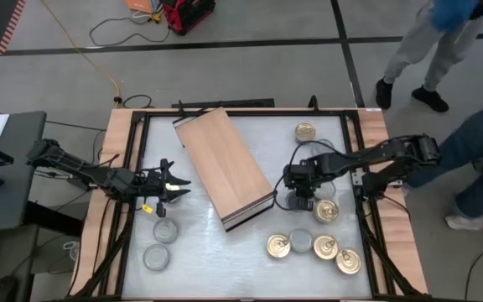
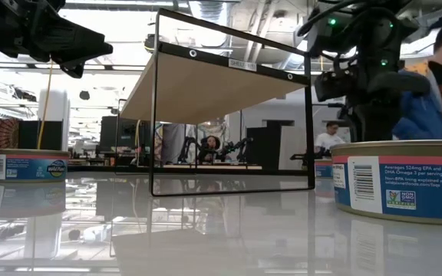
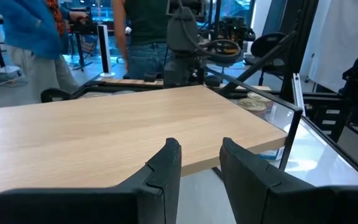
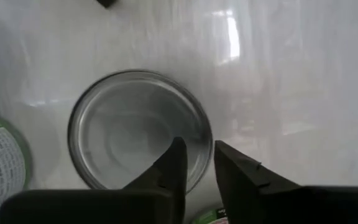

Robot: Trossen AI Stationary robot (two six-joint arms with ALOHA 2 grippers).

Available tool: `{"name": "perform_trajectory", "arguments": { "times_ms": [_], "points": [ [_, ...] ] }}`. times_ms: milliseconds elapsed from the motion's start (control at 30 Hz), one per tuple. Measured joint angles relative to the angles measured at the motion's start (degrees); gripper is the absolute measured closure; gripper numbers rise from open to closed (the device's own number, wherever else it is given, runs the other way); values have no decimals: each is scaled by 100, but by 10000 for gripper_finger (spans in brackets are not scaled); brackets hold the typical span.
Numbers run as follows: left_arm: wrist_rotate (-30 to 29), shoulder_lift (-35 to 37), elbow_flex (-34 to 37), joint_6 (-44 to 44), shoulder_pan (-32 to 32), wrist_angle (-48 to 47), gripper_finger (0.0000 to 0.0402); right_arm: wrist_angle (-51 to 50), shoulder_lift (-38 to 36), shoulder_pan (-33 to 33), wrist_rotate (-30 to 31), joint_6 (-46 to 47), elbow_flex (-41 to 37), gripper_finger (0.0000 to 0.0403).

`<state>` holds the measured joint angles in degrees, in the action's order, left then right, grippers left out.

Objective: Stack canned seafood by type on shelf
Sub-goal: Put the green tuna can on the shelf

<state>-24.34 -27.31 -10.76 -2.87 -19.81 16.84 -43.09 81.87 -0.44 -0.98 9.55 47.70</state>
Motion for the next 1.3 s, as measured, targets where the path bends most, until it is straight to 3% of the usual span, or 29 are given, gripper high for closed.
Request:
{"name": "perform_trajectory", "arguments": {
  "times_ms": [200,567,800,1133,1300],
  "points": [
    [0,0,0,0,0,-5,299,95,0,-119,-220,-95,0,329],
    [0,0,0,2,-2,-89,299,432,-26,-251,-205,-121,-411,339],
    [0,-1,0,-86,-1,-87,299,439,-14,-888,-370,-318,-427,391],
    [0,-1,0,-85,0,-135,299,182,-11,-1716,162,-644,-437,370],
    [0,-2,0,-85,0,-174,299,-500,-120,-1962,670,-723,-51,368]
  ]
}}
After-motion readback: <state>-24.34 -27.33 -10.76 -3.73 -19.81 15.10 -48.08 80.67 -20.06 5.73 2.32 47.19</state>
